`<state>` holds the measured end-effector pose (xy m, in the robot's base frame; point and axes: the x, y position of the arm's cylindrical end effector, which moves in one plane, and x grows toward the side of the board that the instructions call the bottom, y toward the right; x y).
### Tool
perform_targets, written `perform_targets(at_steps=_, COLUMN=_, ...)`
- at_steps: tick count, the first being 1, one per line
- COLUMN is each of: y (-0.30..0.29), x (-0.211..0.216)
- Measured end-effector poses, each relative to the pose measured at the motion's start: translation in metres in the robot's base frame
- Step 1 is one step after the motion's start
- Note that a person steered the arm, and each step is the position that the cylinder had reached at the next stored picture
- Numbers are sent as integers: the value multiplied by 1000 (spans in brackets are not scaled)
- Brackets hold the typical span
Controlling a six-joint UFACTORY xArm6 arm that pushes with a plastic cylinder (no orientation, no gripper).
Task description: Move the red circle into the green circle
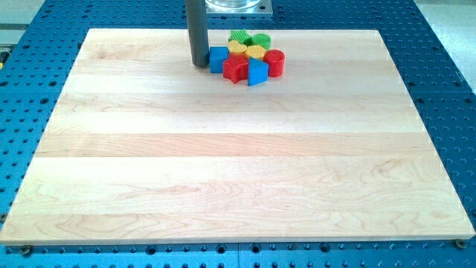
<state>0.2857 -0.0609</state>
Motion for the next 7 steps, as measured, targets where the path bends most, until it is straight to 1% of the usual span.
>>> perform_targets(at_steps=1, y=1, x=0)
perform_targets(at_steps=2, y=-28, x=36)
perform_targets(at_steps=3, y=-5, x=71)
perform_targets(at_steps=5, y=69, x=71)
perform_targets(at_steps=7, y=120, x=68)
